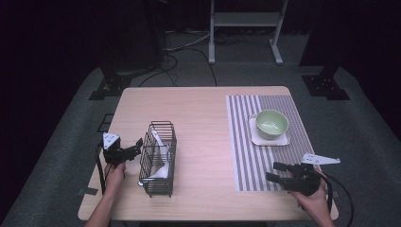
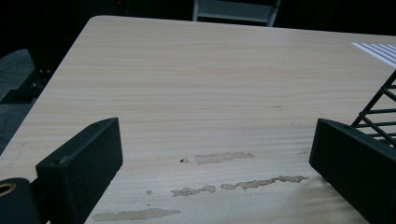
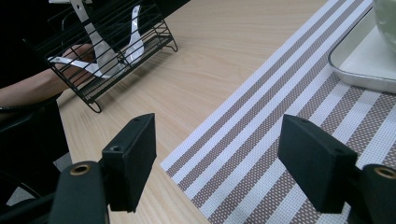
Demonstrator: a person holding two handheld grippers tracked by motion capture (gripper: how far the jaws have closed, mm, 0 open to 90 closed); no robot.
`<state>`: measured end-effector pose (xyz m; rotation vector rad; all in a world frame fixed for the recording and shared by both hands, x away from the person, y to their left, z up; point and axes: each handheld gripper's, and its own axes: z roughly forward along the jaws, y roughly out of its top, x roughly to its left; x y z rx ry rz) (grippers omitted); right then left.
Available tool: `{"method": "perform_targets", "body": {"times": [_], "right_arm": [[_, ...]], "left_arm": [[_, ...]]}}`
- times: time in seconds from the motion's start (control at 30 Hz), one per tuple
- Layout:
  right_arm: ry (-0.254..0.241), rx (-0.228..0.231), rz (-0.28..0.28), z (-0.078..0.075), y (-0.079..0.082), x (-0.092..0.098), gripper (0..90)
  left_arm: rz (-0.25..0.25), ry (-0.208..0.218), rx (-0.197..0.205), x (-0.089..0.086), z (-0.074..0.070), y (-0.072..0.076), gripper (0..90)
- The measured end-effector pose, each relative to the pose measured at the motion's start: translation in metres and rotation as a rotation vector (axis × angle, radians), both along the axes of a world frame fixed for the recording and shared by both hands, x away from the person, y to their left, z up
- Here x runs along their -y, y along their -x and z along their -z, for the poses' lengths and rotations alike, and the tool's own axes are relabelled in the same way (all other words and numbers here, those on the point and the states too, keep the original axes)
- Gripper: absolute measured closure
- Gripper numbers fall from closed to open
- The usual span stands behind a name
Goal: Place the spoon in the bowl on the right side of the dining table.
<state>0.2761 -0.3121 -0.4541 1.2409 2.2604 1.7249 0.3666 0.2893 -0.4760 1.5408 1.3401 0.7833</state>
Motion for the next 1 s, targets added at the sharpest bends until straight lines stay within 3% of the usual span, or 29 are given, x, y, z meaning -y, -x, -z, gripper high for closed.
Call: {"method": "perform_targets", "body": {"times": [0.17,0.33,0.47,1.0], "right_arm": [[-0.014,-0.019,-0.02,0.0,0.0,-0.003,26.9],[0.028,-0.049,-0.052,-0.001,-0.002,-0.012,26.7],[0.036,-0.046,-0.066,-0.004,-0.002,-0.017,26.7],[-0.024,-0.062,-0.123,-0.017,-0.019,-0.041,26.7]], "left_arm": [[-0.002,-0.006,0.002,0.001,0.0,0.0,1.6],[0.001,-0.01,-0.001,0.001,0.0,-0.001,1.6],[0.006,-0.023,0.003,0.003,0.0,-0.001,1.6],[0.007,-0.039,0.003,0.005,0.0,0.0,1.6]]}}
